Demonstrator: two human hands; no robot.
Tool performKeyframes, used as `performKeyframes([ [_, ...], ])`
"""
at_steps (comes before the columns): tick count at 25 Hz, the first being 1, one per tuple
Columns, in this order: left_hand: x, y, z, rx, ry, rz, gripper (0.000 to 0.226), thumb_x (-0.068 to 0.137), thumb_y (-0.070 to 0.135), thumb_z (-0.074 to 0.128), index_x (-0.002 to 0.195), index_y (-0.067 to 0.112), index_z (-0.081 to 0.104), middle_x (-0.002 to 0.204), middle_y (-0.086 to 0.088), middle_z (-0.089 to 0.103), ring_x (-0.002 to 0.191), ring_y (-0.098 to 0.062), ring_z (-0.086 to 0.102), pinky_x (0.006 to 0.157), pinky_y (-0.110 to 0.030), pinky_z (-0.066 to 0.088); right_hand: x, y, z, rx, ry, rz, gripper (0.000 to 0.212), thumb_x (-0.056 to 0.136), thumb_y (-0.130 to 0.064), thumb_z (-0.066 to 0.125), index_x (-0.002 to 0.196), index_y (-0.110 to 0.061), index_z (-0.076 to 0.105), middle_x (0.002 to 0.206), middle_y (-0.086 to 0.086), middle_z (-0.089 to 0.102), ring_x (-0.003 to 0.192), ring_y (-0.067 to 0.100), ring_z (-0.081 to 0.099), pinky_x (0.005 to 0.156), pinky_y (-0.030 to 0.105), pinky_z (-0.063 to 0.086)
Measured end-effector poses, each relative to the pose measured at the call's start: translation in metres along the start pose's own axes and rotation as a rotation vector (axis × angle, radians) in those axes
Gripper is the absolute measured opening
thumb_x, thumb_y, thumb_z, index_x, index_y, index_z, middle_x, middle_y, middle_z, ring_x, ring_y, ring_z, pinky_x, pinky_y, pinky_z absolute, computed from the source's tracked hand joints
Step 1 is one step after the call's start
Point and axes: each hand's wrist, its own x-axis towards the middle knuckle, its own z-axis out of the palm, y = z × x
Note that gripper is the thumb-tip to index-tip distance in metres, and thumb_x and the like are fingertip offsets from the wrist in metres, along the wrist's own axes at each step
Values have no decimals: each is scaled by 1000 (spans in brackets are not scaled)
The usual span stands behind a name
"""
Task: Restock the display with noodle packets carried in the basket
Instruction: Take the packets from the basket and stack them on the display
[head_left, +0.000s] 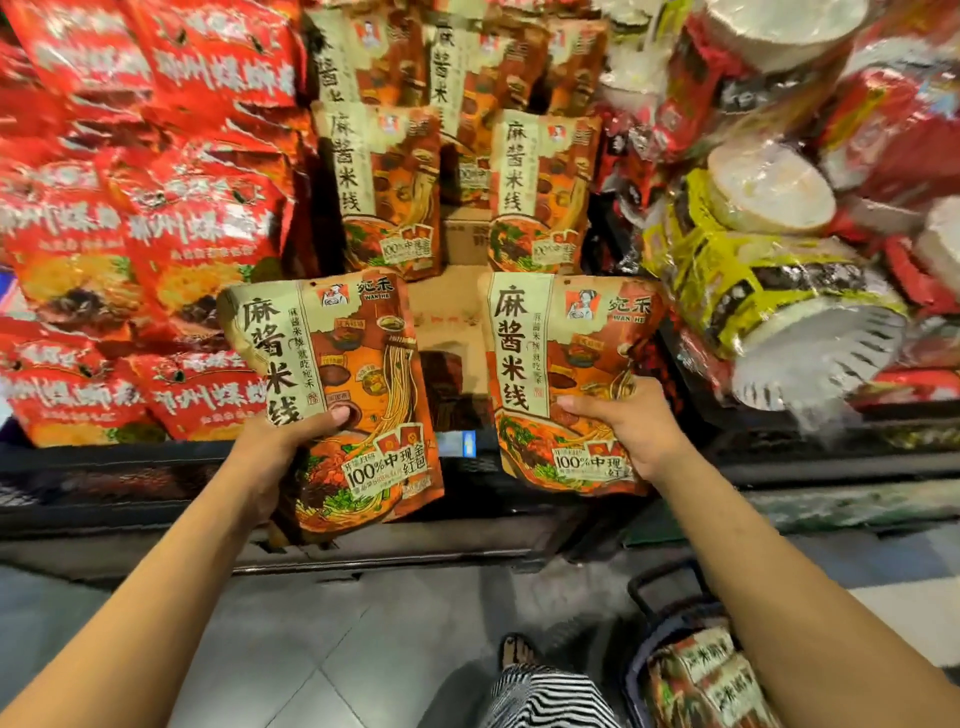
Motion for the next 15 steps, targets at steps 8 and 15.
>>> performKeyframes([
  [8,13,-16,0,-181,292,-7,63,60,15,83,120,13,65,113,-9,73,103,-32,69,88,-42,54,99,-14,39,-68,-217,-28,68,54,-13,87,116,-1,64,106,9,74,99,26,71,92,47,56],
  [15,2,-36,-8,-218,453,-53,54,61,17,78,114,14,68,112,-10,73,102,-31,69,87,-39,53,125,-33,18,-21,-397,41,82,24,-34,100,98,-12,72,99,11,76,92,28,73,75,39,60],
])
